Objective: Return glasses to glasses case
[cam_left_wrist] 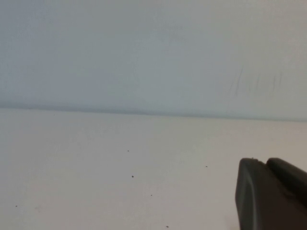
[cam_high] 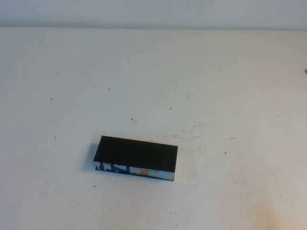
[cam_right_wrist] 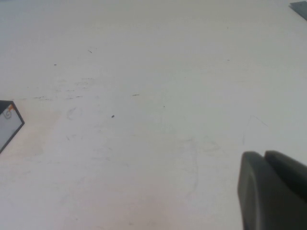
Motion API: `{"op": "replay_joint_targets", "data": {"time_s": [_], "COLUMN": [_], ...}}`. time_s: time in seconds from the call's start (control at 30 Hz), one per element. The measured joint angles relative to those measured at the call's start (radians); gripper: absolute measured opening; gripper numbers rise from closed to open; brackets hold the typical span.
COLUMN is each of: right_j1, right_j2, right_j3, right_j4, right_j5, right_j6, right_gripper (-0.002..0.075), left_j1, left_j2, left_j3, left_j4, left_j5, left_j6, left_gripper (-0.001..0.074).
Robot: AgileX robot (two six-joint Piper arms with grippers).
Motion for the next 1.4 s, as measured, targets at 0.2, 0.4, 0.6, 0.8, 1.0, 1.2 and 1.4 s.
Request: {"op": "replay_joint_targets", "data": {"time_s": [0.2, 0.4, 0.6, 0.8, 1.0, 1.2, 1.4], "right_j1": [0.0, 0.0, 0.0, 0.0, 0.0, 0.0, 0.0], "right_j2": [0.0, 0.0, 0.0, 0.0, 0.0, 0.0, 0.0], "right_j3": [0.0, 0.0, 0.0, 0.0, 0.0, 0.0, 0.0], "right_j4": [0.0, 0.0, 0.0, 0.0, 0.0, 0.0, 0.0], "right_j5": [0.001, 0.001, 0.001, 0.001, 0.001, 0.001, 0.001], "right_j6": [0.0, 0.0, -0.001, -0.001, -0.001, -0.001, -0.001], "right_gripper": [-0.0011, -0.0011, -0.0011, -0.0011, -0.0011, -0.0011, -0.0011], "left_j1": [0.0, 0.0, 0.0, 0.051, 0.115, 0.189, 0.198], "left_j2": [0.0, 0.0, 0.002, 0.004, -0.017, -0.019, -0.019], "left_j3": [0.0, 0.0, 0.0, 0.0, 0.002, 0.002, 0.0], "left_j4": [0.0, 0.0, 0.178, 1.126, 1.398, 1.447, 1.451], "left_j5": [0.0, -0.007, -0.062, -0.031, 0.294, 0.461, 0.467], "left_j6": [0.0, 0.0, -0.108, -0.88, -1.153, -1.232, -1.251], "left_gripper": [-0.0001, -0.0001, -0.0001, -0.0001, -0.0001, -0.0001, -0.0001]}}
